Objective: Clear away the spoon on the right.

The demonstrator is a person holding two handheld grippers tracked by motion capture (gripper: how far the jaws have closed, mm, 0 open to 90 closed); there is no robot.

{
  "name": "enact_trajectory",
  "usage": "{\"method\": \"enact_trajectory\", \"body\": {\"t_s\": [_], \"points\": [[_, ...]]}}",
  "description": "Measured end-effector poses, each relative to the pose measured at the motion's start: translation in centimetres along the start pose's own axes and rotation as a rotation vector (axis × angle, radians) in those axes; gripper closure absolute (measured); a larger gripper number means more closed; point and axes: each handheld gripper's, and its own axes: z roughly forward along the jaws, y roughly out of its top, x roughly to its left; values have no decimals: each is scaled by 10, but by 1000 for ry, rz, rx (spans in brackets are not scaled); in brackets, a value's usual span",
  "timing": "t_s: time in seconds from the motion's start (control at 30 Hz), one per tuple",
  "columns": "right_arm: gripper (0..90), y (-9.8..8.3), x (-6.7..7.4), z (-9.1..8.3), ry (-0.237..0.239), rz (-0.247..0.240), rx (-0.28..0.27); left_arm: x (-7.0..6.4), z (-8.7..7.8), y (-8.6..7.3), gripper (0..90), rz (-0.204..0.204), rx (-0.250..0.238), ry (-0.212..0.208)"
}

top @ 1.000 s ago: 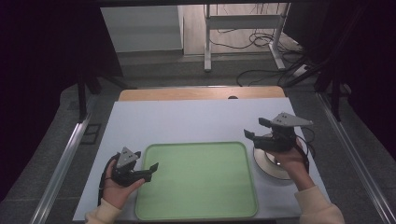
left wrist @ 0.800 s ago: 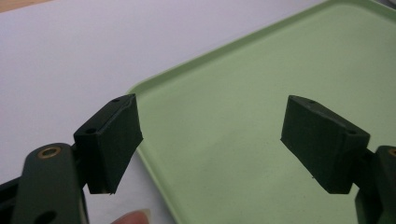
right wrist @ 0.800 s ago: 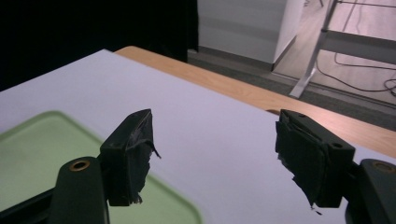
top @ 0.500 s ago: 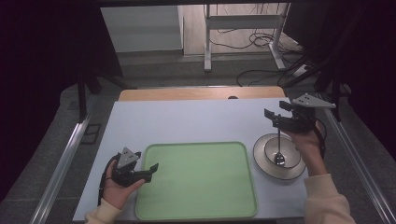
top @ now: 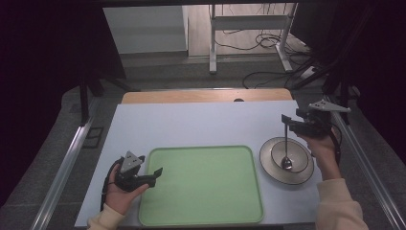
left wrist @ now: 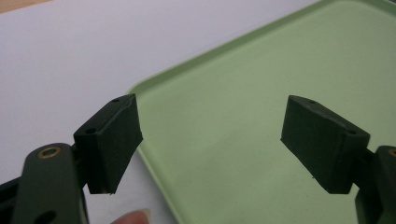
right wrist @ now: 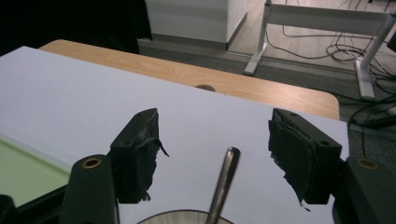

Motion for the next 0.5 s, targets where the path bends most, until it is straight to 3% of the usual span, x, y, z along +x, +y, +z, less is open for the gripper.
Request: {"method": "enact_trajectory", "body": {"t_s": [0.5], "points": [[375, -16, -13, 13, 17, 37, 73, 0, 0, 0, 195, 6, 3, -6]]}}
